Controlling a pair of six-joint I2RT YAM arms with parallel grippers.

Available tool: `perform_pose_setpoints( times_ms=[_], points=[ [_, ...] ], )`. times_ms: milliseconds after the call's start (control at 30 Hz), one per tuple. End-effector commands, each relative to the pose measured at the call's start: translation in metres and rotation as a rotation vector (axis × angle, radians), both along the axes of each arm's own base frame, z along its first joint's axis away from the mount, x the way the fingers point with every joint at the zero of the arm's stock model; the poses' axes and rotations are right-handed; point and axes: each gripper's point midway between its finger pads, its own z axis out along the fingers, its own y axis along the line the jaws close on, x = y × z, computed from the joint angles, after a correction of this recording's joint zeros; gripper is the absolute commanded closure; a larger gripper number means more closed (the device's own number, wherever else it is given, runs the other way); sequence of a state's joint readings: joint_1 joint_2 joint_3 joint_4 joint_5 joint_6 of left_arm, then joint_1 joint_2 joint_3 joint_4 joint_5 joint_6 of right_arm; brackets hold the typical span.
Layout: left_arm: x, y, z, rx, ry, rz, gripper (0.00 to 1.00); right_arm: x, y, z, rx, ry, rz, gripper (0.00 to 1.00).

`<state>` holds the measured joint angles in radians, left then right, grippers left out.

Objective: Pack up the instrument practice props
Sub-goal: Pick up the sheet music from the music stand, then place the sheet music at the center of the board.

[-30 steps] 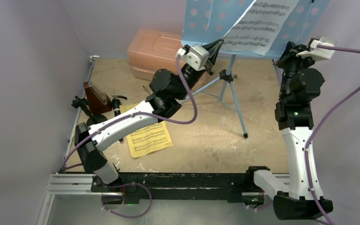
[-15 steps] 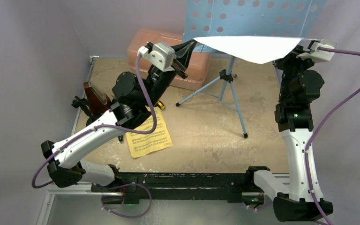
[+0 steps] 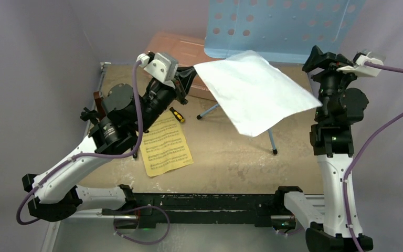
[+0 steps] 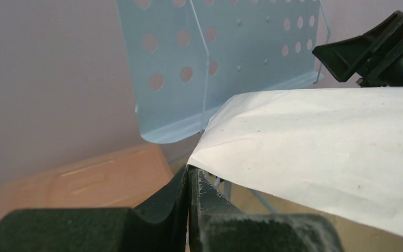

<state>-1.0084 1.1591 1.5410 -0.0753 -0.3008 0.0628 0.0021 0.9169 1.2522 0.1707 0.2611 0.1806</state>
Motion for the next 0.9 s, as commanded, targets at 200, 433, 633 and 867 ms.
perform_pose_setpoints(
  times_ms=[200,433,633,867],
  points=[
    [-0.015,0.035,-0.006,0.033,0.097,0.035,1.0,-0.024,0.015,0.024,0.017,-0.084,0.086,0.19],
    [-0.02,0.045,-0.024,0.083,0.165,0.047,1.0,-0.033,0.029,0.024,0.036,-0.09,0.17,0.19],
    [-0.02,0.045,-0.064,0.202,0.256,0.061,1.0,-0.041,0.039,0.02,0.035,-0.074,0.229,0.12],
    [-0.015,0.04,-0.147,0.391,0.441,0.096,1.0,-0.049,0.059,-0.002,0.04,-0.047,0.338,0.02]
  ],
)
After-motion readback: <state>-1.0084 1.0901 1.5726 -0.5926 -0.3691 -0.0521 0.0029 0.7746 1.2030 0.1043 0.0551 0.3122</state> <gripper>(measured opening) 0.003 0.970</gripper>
